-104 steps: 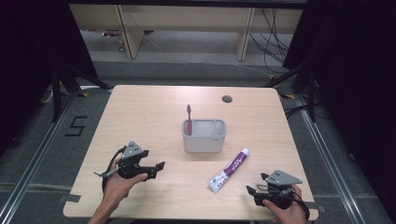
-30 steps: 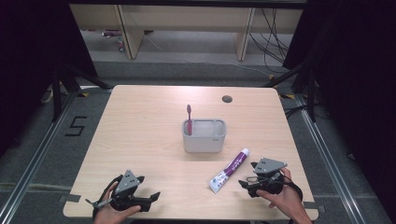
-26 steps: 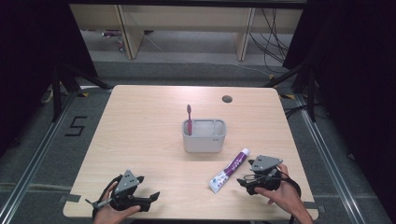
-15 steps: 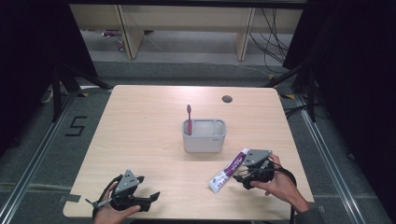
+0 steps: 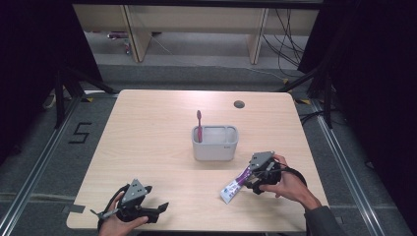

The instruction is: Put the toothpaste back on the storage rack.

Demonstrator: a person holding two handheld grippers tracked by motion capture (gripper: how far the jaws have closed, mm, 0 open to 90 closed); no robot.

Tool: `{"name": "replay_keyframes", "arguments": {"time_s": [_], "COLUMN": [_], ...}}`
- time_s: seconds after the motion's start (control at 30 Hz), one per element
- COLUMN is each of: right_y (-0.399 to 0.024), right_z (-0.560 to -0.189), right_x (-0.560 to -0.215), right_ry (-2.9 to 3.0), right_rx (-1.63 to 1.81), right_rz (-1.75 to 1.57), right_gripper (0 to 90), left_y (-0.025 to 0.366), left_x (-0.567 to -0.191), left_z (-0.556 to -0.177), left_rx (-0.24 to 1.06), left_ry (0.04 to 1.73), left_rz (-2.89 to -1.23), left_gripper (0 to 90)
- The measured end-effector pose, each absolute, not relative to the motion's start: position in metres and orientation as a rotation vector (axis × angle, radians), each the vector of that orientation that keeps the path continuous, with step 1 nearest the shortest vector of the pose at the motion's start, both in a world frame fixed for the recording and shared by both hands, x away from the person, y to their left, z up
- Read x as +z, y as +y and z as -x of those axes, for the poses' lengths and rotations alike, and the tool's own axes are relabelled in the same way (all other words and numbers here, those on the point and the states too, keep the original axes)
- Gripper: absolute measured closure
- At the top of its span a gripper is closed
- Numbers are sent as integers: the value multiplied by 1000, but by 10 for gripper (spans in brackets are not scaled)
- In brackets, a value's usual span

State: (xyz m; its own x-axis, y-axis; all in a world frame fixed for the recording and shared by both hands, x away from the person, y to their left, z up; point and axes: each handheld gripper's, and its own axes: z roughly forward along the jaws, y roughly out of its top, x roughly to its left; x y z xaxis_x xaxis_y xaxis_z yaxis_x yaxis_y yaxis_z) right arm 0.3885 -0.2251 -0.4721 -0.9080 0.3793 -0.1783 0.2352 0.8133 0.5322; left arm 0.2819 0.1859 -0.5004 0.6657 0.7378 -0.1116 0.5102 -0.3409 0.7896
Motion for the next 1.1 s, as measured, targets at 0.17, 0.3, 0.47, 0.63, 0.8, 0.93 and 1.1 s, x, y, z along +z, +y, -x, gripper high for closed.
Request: {"name": "replay_keyframes", "arguments": {"time_s": [0.17,0.3,0.47,0.63,0.8,0.93,1.1], "right_y": [-225,-222,-219,-218,-217,-215,-214], "right_z": [-396,-400,-404,-407,-407,-406,-404], "right_x": [-477,-479,-479,-481,-484,-484,-483], "right_ry": [2747,2767,2795,2819,2839,2842,2863], "right_rx": [732,728,706,719,696,676,651], "right_rz": [-431,-402,-376,-367,-357,-346,-364], "right_gripper": [190,183,155,150,153,189,279], "left_y": [183,183,184,184,183,184,184], "left_x": [-501,-501,-501,-500,-501,-500,-501], "left_z": [-281,-281,-281,-281,-281,-281,-281], "left_rx": [336,334,332,331,330,329,330], "left_ry": [973,972,967,968,973,971,968], "left_rz": [-2000,-2008,-2024,-2031,-2026,-2030,-2025], "left_gripper": [170,170,170,171,171,171,171]}}
